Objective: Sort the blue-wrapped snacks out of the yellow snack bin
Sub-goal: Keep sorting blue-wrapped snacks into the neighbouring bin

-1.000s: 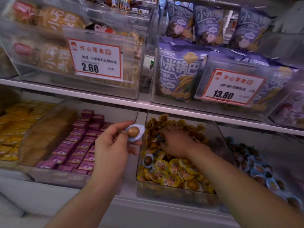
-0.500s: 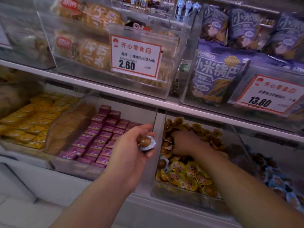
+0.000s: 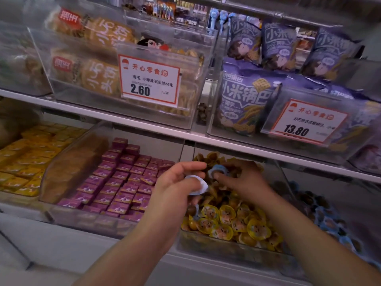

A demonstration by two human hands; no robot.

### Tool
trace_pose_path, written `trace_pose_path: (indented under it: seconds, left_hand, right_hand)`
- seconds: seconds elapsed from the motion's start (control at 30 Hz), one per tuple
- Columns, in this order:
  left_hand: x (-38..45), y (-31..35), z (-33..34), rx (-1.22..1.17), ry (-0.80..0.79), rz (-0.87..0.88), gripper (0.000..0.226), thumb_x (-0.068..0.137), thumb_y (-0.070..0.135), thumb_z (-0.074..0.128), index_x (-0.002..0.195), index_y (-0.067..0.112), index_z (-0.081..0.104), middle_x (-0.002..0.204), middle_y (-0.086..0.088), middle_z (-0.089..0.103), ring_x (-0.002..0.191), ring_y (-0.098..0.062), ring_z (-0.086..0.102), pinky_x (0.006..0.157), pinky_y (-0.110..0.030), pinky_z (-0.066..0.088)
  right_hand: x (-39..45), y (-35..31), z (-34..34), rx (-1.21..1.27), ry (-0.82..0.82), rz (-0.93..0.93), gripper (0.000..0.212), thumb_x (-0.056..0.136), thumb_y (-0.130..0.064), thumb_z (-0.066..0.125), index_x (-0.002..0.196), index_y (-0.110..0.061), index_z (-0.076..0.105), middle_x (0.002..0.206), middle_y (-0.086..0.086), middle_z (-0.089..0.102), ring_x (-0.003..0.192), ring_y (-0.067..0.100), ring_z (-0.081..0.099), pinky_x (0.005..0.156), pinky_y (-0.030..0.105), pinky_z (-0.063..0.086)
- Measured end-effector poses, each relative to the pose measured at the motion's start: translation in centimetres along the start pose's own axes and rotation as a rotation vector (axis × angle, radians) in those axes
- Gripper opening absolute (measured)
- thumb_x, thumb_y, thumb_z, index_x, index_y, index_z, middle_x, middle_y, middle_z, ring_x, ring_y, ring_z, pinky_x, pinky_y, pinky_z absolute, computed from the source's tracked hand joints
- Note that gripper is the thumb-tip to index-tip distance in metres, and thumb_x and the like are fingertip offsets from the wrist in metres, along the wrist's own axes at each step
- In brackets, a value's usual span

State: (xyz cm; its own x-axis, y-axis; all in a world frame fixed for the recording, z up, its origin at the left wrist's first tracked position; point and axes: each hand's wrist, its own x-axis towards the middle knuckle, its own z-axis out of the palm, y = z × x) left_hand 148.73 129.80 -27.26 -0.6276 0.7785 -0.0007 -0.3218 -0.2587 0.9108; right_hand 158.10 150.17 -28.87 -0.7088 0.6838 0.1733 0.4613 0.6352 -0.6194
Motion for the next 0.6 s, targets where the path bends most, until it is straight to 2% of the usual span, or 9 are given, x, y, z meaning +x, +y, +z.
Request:
trace_pose_path:
  seconds: [0.1,0.17,0.23,0.3,0.33,0.4,0.47,0.53,0.6]
  left_hand:
    - [0.0,-1.5,1.2,0.371,0.019,0.182,0.031,0.093,0.012,0.062,0.108,0.038,0.068,0.102,0.012,0.068,0.070,-0.002,0.060,0.061,-0.019,0.048]
    - [0.0,-2.5,2.5,0.584,0.067,0.359,0.034,0.095,0.016,0.062,0.116,0.042,0.060,0.108,0.019,0.063,0.094,0.003,0.062,0.076,-0.013,0.049]
    - [0.0,-3.3,4.0,0.626,0.093,0.463,0.038,0.094,0.017,0.065,0.118,0.045,0.057,0.112,0.023,0.061,0.106,0.003,0.059,0.085,-0.012,0.047]
    - [0.1,-4.3,5.5,0.616,0.081,0.513,0.044,0.092,0.015,0.068,0.120,0.047,0.057,0.116,0.025,0.061,0.111,0.005,0.058,0.089,-0.011,0.045]
    - [0.2,-4.8,6.2,0.628,0.051,0.517,0.046,0.091,0.017,0.070,0.123,0.047,0.057,0.119,0.026,0.061,0.113,0.005,0.057,0.092,-0.010,0.044]
    - [0.2,-5.9,7.7,0.733,-0.035,0.540,0.044,0.091,0.031,0.068,0.132,0.042,0.056,0.129,0.030,0.055,0.123,0.005,0.050,0.100,-0.015,0.042]
    - [-0.2,-6.8,9.2,0.904,-0.154,0.649,0.045,0.094,0.044,0.055,0.139,0.035,0.053,0.137,0.039,0.041,0.134,0.007,0.035,0.109,-0.017,0.035]
    - [-0.3,-7.6,10.4,0.968,-0.272,0.720,0.053,0.097,0.048,0.043,0.145,0.027,0.047,0.148,0.027,0.036,0.140,0.002,0.028,0.113,-0.022,0.030]
    - [-0.3,-8.0,11.1,0.926,-0.359,0.698,0.057,0.099,0.052,0.039,0.150,0.029,0.038,0.160,0.018,0.027,0.145,-0.001,0.025,0.115,-0.020,0.026]
  right_hand:
    - [-2.8,-0.7,-2.1,0.375,0.096,0.076,0.029,0.079,-0.027,0.082,0.106,-0.018,0.074,0.097,-0.004,0.076,0.088,0.005,0.072,0.075,0.016,0.055]
    - [-4.9,-1.1,-2.9,0.818,0.056,0.185,0.027,0.081,-0.014,0.074,0.107,-0.006,0.071,0.095,0.009,0.077,0.078,0.020,0.074,0.066,0.026,0.059]
    - [-7.0,-1.7,-3.2,1.198,-0.022,0.333,0.021,0.085,-0.008,0.061,0.103,0.002,0.067,0.088,0.016,0.073,0.070,0.025,0.071,0.057,0.029,0.057]
    - [-8.6,-1.9,-3.7,1.423,-0.128,0.436,0.031,0.084,-0.011,0.053,0.108,0.003,0.065,0.096,0.019,0.071,0.080,0.028,0.070,0.068,0.034,0.058]
    - [-9.2,-1.9,-3.9,1.482,-0.190,0.443,0.039,0.086,-0.017,0.050,0.115,0.004,0.065,0.108,0.022,0.070,0.092,0.031,0.068,0.082,0.039,0.057]
    - [-10.1,-1.8,-4.5,1.528,-0.235,0.443,0.048,0.093,-0.030,0.050,0.127,0.000,0.063,0.130,0.025,0.062,0.118,0.035,0.061,0.107,0.048,0.043]
    - [-10.7,-1.5,-5.1,1.467,-0.164,0.422,0.048,0.092,-0.036,0.061,0.128,-0.006,0.064,0.134,0.018,0.062,0.129,0.031,0.056,0.116,0.047,0.035]
    - [-11.2,-0.9,-5.6,1.316,-0.048,0.382,0.040,0.085,-0.034,0.069,0.118,-0.012,0.071,0.124,0.012,0.069,0.121,0.026,0.063,0.107,0.041,0.046]
    - [-11.7,0.0,-6.5,1.218,0.019,0.336,0.031,0.084,-0.033,0.070,0.110,-0.017,0.074,0.111,0.009,0.075,0.100,0.019,0.072,0.080,0.030,0.058]
